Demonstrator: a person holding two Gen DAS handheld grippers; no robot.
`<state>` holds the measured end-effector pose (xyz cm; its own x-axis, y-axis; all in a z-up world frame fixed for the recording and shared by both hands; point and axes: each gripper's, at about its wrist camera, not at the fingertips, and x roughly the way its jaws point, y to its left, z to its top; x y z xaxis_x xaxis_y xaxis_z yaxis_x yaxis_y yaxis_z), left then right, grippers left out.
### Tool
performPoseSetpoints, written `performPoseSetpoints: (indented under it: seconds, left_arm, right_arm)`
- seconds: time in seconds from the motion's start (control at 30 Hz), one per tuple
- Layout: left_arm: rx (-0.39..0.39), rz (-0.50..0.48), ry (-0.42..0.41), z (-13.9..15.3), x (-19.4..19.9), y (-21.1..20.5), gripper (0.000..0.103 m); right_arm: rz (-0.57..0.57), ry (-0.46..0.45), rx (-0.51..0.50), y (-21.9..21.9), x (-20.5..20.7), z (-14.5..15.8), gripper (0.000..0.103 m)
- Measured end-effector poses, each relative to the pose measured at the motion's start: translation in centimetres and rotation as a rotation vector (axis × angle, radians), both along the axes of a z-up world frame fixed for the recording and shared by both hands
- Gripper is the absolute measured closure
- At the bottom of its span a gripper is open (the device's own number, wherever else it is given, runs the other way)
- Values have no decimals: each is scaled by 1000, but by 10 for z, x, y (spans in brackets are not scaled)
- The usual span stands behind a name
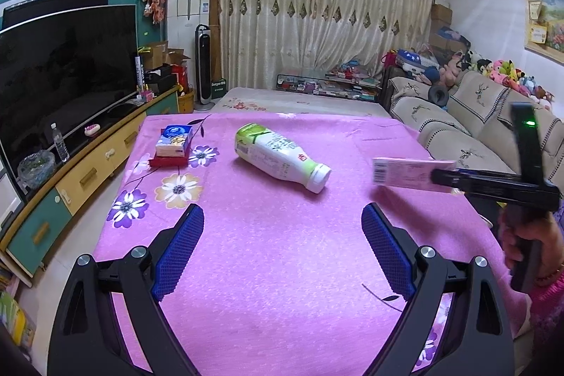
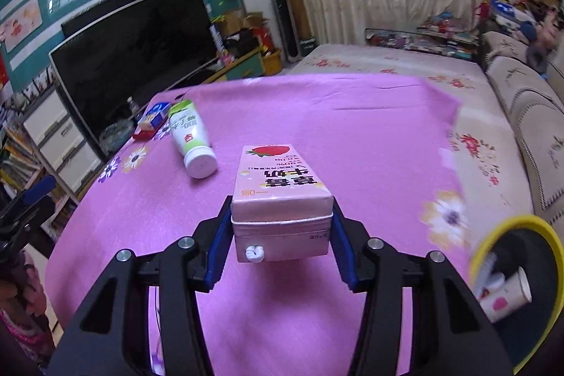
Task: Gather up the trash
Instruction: 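Carry the milk carton into the yellow bin and open the right gripper, then grasp the green-capped coconut water bottle with the left gripper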
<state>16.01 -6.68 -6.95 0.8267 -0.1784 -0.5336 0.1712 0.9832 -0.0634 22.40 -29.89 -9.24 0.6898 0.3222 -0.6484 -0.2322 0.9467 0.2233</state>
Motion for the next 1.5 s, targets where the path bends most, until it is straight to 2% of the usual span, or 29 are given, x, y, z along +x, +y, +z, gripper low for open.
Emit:
performPoseSetpoints:
  seconds: [0.13,0.27,0.43,0.6,0.67,0.7,0.73,0.83,1.17,1.5]
  left_arm:
    - [17,-19,-8,4,0,-13,13]
    - [30,-33,-7,5,5,-26,13]
    - [37,-39,15,2,14,-40,13]
    - [61,-24,52,-5,34,-53,13]
    - [69,-7,69,-8,45,-57,13]
    - [70,2,77,-9,50,-58,13]
    - [68,16,92,-11,58,-59,13]
    - [61,66,132,-17,80,-59,13]
    - [-34,243,252,-31,170,-44,7]
    - [-32,402,336,-41,248,-31,6]
  right_arm:
    - [-82,-46,11,-41,-33,12,55]
    - [-229,-81,-11,-94,-63,15,54]
    - [-380,-8,-29,-155,-78,-10,54]
    - [-451,91,-58,-190,-77,-50,53]
    - [-472,128,-70,-197,-74,-64,52]
    - [-481,130,-62,-200,-75,-68,46]
    - [-486,124,-50,-201,-75,-69,40]
    - [-492,91,-50,-200,-77,-66,36]
    - [-493,48,-39,-200,-80,-57,34]
    - [-482,54,-11,-201,-79,-59,34]
